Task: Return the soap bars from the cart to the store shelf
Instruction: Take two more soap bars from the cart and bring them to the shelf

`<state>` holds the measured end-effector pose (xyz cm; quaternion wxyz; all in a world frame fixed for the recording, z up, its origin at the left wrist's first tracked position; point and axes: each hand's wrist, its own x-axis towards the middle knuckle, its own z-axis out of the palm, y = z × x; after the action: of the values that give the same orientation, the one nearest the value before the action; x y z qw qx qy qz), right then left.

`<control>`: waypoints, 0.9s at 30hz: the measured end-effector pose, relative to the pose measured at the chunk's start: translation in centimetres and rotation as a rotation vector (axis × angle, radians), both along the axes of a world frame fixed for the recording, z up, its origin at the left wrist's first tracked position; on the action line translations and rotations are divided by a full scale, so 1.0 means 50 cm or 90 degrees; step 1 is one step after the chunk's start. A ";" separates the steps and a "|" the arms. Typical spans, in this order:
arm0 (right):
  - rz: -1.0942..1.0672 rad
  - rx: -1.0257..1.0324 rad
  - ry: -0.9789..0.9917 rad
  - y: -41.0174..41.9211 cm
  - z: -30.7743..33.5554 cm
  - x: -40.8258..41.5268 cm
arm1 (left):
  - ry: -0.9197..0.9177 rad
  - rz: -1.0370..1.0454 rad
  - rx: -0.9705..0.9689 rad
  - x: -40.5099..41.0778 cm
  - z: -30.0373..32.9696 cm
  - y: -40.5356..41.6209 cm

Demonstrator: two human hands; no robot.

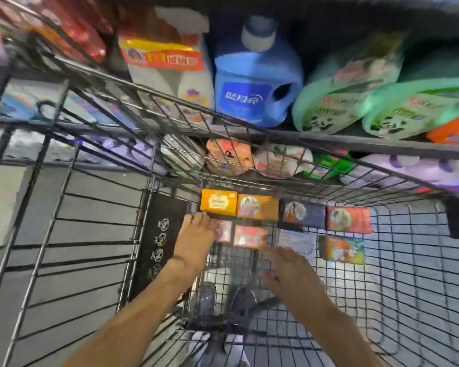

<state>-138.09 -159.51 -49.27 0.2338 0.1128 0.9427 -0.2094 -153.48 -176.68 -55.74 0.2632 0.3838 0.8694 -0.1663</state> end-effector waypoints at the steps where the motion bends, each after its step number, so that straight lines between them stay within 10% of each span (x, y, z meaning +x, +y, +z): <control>1: -0.002 0.010 0.014 0.000 -0.020 -0.001 | 0.004 -0.004 -0.005 0.000 -0.019 0.004; 27: 0.021 0.272 -0.018 0.004 -0.214 -0.076 | 0.061 -0.023 -0.067 0.013 -0.059 0.017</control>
<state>-141.89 -159.30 -59.97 0.2212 0.1474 0.9640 0.0005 -152.83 -175.83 -58.70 0.2383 0.3769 0.8638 -0.2346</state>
